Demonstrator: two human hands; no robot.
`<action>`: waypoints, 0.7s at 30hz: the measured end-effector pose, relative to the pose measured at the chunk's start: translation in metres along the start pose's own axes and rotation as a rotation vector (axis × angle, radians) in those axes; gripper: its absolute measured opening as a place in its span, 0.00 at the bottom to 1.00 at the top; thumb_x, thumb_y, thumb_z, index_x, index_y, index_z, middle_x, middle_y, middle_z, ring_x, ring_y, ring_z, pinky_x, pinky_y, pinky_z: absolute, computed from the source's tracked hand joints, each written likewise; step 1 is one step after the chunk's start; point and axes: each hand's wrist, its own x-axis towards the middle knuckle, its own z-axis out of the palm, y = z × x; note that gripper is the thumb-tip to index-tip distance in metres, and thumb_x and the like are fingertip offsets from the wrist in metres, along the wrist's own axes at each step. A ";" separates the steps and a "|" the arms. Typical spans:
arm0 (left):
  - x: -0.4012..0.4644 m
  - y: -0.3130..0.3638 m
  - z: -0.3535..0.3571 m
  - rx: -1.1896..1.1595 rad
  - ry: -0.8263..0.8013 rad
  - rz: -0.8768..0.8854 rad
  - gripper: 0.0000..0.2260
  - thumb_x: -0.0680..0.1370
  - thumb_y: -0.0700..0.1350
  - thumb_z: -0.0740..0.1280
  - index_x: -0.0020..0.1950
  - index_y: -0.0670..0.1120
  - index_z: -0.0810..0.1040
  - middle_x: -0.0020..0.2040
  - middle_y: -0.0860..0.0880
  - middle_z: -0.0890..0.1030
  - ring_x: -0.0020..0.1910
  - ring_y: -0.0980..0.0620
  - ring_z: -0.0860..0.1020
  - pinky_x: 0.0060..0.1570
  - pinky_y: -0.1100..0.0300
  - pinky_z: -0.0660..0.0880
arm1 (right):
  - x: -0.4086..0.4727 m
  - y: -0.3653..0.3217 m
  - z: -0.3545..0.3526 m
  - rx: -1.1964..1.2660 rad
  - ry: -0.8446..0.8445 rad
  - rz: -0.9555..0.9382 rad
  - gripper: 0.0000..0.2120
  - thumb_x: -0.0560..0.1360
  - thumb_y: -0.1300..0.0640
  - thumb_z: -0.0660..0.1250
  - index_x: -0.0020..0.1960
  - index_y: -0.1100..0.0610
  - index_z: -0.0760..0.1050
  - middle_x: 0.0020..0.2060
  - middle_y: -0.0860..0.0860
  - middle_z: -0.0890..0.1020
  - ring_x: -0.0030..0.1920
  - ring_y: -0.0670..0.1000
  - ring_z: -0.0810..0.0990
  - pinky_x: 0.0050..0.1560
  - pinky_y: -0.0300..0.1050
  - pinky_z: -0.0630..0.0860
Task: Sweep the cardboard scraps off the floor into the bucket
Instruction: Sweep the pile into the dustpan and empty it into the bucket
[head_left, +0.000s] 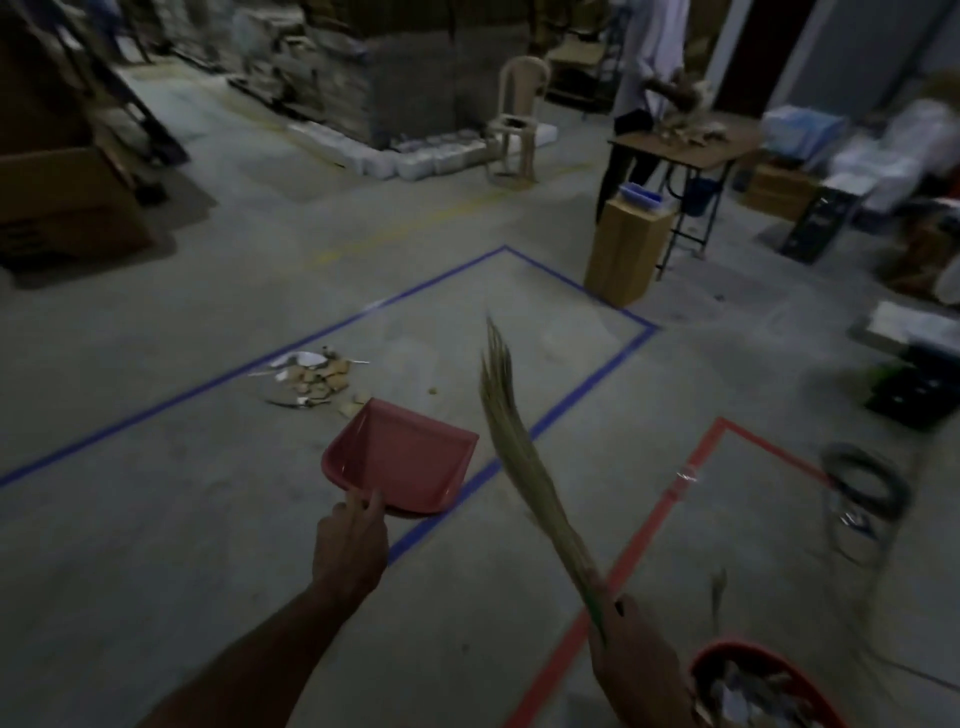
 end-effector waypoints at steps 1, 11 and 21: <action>0.006 -0.017 0.003 -0.005 0.008 -0.027 0.16 0.69 0.39 0.73 0.57 0.42 0.81 0.46 0.41 0.78 0.35 0.42 0.78 0.30 0.53 0.73 | 0.010 -0.015 0.006 -0.025 0.006 -0.004 0.41 0.67 0.52 0.77 0.76 0.45 0.66 0.38 0.50 0.72 0.24 0.53 0.67 0.21 0.49 0.66; 0.044 -0.138 0.008 -0.027 0.072 -0.222 0.10 0.70 0.36 0.71 0.50 0.43 0.78 0.41 0.42 0.76 0.31 0.44 0.75 0.30 0.55 0.65 | 0.112 -0.156 0.018 -0.138 -0.148 -0.143 0.30 0.82 0.45 0.53 0.80 0.41 0.43 0.55 0.50 0.68 0.32 0.48 0.67 0.37 0.45 0.69; 0.113 -0.214 0.035 -0.062 0.120 -0.421 0.10 0.70 0.33 0.64 0.50 0.42 0.75 0.40 0.40 0.75 0.30 0.41 0.75 0.29 0.53 0.73 | 0.276 -0.254 0.064 -0.247 -0.319 -0.225 0.26 0.83 0.49 0.51 0.80 0.45 0.49 0.65 0.56 0.72 0.52 0.54 0.79 0.44 0.47 0.73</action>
